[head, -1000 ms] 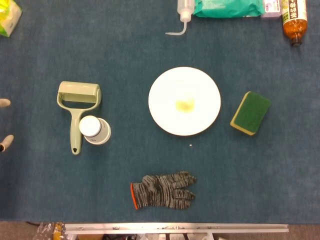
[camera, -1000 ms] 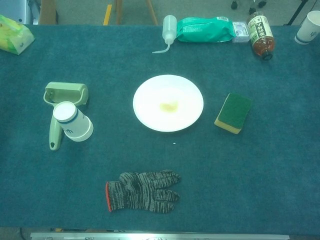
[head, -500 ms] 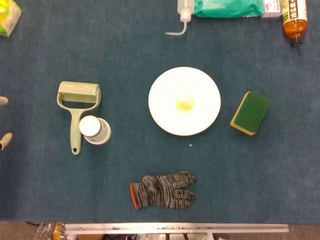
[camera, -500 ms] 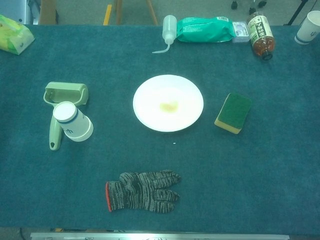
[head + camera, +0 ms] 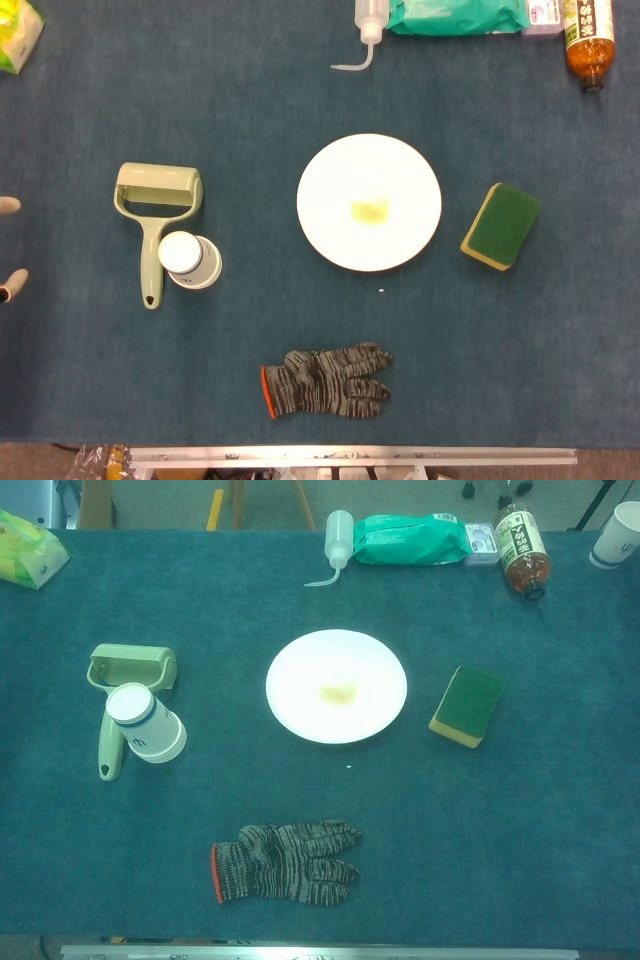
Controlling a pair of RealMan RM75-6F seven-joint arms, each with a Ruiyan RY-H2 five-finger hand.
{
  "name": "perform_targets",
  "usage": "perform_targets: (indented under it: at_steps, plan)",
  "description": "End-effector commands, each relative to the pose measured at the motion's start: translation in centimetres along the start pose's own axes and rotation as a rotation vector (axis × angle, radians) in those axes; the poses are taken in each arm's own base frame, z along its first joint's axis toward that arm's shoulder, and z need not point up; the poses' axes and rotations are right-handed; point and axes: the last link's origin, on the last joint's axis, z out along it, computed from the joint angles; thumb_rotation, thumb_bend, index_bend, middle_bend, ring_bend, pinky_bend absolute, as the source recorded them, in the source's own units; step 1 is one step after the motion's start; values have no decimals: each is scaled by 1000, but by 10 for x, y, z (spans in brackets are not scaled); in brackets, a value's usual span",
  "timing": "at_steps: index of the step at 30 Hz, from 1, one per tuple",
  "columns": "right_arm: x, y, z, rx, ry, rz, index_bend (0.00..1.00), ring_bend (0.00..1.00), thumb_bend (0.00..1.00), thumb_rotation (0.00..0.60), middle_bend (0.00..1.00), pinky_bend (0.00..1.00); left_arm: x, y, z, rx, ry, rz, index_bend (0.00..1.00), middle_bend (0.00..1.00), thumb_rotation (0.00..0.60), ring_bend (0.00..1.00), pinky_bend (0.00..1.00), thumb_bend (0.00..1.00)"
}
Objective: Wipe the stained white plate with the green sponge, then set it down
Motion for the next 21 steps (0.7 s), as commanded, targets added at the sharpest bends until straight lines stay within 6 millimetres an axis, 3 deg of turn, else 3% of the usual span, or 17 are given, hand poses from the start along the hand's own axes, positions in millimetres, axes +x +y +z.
perform_targets:
  at_steps: [1, 7, 9, 21]
  plan:
    - [-2, -1, 11, 20, -43, -50, 335, 227, 276, 600, 313, 296, -1, -1, 0, 2, 0, -1, 302, 0, 600, 72, 337, 147]
    - [-10, -13, 35, 89, -122, -132, 327, 210, 36, 600, 280, 296, -3, -4, -1, 10, -3, -10, 302, 0, 600, 72, 337, 147]
    - [-12, -19, 44, 122, -141, -164, 317, 194, 1, 600, 251, 296, -5, -4, -1, 11, -9, -13, 302, 0, 600, 72, 337, 147]
    - [-29, -56, 87, 355, -163, -363, 292, 137, 0, 600, 197, 288, -13, -8, -2, 19, -22, -36, 302, 0, 600, 73, 337, 147]
